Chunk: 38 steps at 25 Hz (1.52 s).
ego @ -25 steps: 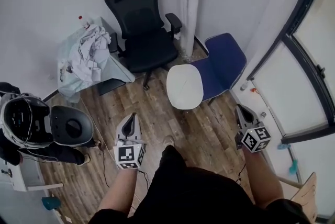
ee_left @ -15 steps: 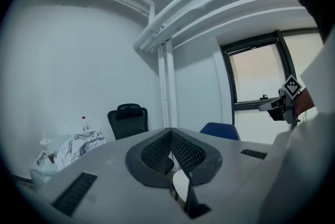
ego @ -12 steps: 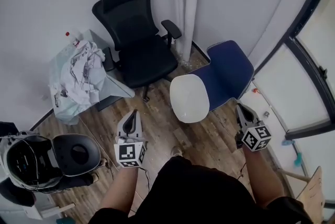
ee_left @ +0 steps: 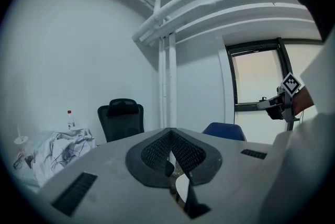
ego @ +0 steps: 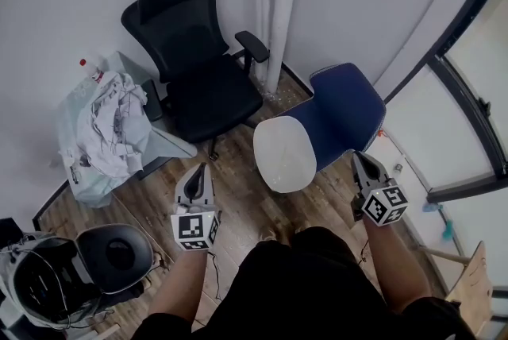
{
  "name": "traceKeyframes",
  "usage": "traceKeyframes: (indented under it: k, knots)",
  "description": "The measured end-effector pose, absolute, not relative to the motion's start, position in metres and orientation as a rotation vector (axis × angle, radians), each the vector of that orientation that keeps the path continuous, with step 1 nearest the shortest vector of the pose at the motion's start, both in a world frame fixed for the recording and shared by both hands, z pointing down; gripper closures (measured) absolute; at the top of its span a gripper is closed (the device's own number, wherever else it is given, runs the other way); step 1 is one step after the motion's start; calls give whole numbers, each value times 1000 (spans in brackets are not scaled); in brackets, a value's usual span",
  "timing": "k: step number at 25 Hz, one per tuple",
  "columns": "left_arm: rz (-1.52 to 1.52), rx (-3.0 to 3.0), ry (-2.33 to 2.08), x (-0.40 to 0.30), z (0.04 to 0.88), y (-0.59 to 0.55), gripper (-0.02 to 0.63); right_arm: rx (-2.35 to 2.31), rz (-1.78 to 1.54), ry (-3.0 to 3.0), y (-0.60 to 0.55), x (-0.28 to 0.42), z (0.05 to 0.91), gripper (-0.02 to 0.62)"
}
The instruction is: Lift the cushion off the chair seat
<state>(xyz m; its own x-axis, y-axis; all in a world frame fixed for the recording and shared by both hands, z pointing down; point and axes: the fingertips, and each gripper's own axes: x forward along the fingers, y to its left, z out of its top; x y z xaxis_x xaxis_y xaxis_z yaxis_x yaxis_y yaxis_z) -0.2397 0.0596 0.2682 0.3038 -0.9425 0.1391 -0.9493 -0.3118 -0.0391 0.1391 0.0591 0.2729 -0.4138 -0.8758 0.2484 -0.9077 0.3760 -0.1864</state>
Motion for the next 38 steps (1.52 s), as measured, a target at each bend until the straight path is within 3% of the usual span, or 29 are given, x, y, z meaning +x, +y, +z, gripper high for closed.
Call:
traceKeyframes:
  k: [8, 13, 38]
  knots:
    - [223, 2491, -1809, -208, 283, 26, 601, 1642, 435, -2519, 14, 156, 288, 583]
    - [247, 2469, -1784, -220, 300, 5, 601, 1575, 440, -2544, -15, 123, 300, 583]
    - [478, 2419, -1648, -141, 445, -106, 601, 1534, 554, -2448, -143, 172, 472, 583]
